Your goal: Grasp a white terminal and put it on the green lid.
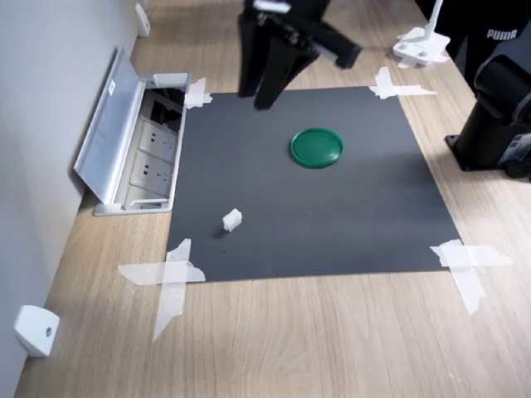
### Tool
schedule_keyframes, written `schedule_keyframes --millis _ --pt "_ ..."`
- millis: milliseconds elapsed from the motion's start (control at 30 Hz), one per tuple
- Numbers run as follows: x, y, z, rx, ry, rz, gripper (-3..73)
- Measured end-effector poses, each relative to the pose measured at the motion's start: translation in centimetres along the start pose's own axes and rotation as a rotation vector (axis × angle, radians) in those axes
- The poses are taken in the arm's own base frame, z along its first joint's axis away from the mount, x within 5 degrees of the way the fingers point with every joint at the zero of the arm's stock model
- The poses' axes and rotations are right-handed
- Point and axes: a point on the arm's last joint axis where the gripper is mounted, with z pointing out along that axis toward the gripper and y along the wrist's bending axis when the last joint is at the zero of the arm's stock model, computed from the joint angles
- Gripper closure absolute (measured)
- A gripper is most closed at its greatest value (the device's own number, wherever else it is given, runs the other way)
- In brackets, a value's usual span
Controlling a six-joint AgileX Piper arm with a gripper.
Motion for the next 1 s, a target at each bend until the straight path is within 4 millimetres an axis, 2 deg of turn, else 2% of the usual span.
schedule_keyframes --millis 133,267,567,800,1000 --pt "-0.7 -0.4 1.2 -0.006 0.02 -0.005 13.7" --pt "-1.6 -0.9 2.4 -0.022 0.063 0.04 6.1" --pt "-3.7 -2.0 4.1 -0.055 0.131 0.084 5.1" --pt "-3.4 -0.7 8.5 -0.113 0.253 0.039 6.6" --pt "-3.3 -0.3 10.7 -0.112 0.28 0.019 6.6"
